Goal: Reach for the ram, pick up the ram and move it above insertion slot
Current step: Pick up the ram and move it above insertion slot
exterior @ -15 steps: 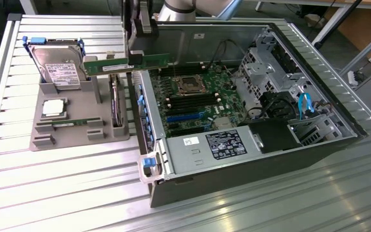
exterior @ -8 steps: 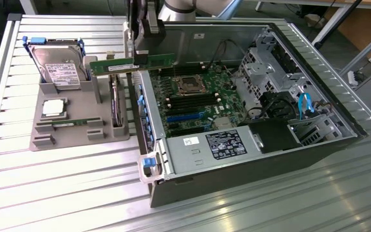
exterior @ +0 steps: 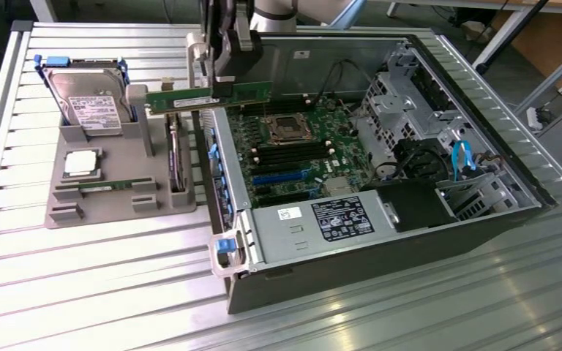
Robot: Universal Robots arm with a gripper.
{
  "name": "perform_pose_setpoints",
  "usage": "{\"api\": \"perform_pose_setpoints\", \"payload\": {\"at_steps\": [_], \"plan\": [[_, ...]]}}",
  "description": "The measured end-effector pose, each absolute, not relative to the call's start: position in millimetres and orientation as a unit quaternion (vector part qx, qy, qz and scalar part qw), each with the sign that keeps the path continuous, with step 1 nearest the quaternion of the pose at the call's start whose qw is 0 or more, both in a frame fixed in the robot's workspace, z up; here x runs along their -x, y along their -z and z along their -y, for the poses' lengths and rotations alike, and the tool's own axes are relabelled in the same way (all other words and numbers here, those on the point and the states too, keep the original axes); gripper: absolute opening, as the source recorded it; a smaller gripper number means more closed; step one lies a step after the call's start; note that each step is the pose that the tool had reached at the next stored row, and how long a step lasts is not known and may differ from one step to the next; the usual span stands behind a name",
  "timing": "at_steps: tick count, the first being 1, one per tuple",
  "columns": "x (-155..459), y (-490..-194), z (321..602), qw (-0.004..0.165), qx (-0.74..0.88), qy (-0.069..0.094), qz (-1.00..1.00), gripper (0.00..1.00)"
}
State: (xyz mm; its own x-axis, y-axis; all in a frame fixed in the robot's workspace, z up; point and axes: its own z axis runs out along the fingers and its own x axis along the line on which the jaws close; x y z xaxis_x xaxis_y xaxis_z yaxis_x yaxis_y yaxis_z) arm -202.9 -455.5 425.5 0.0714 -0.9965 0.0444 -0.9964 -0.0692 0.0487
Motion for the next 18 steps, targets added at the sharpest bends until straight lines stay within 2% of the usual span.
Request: {"api": "perform_pose_setpoints", "payload": {"at_steps": [18], "plan": [[173,-424,455,0.033,-0.731,0.0,0.681,0.14]]}}
